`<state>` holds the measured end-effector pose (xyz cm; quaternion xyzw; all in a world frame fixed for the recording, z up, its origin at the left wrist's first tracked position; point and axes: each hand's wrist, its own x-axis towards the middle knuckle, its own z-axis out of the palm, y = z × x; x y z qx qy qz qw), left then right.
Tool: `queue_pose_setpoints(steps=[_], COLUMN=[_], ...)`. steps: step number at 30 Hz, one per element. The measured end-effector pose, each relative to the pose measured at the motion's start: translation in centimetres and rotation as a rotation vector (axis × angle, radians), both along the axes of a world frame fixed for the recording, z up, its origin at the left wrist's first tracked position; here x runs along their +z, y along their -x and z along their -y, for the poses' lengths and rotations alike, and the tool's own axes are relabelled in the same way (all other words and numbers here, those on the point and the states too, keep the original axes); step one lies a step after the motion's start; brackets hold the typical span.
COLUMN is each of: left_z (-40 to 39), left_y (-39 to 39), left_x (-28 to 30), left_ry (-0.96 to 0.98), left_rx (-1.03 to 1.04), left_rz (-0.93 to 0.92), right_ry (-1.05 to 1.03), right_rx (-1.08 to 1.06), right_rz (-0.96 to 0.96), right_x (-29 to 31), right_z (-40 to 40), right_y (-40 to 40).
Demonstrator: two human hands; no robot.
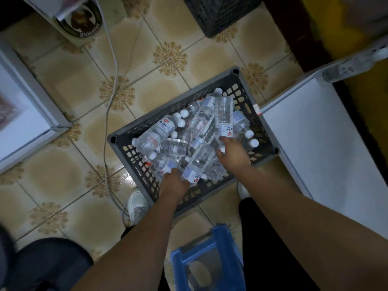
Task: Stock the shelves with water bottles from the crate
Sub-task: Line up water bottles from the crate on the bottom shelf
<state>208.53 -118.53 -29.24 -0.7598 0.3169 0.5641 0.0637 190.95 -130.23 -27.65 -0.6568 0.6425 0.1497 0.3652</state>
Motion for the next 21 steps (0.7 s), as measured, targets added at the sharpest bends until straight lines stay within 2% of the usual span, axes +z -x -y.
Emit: queue_pose_setpoints(steps=[5,8,11,15,19,21], left_z=[-1.6,-2.8,-3.6,-4.5,-5.2,-4.8], left_y=[0.5,1.8,3.0,3.0,2.2,1.3], left_x=[-5.4,-8.5,-10.1,-10.2,-9.1,-8.0], left_ry=[-0.059,0.005,0.023,0.047,0.067,0.097], left_rx=[0.037,0.21,0.383,0.341,0.307,0.206], left_rz=[-0.089,-0.224,-0.187,-0.156,-0.15,-0.131], right_ry=[-0.095,-0.132,-0.146,-0.126,-0.236,-0.255], right_rx=[0.021,-0.023,0.005,-0.06,-0.14,-0.186], right_rz=[0.074,0.188,0.259,0.31,0.296,0.309], right_x=[-5.3,-7.4,-8.8,-9.1,-8.0,-7.0], right_z=[-0.8,-1.1,-2.0,-1.9,-0.7,0.1], right_y=[-0.8,-0.4,0.2,0.5,0.0,-0.1])
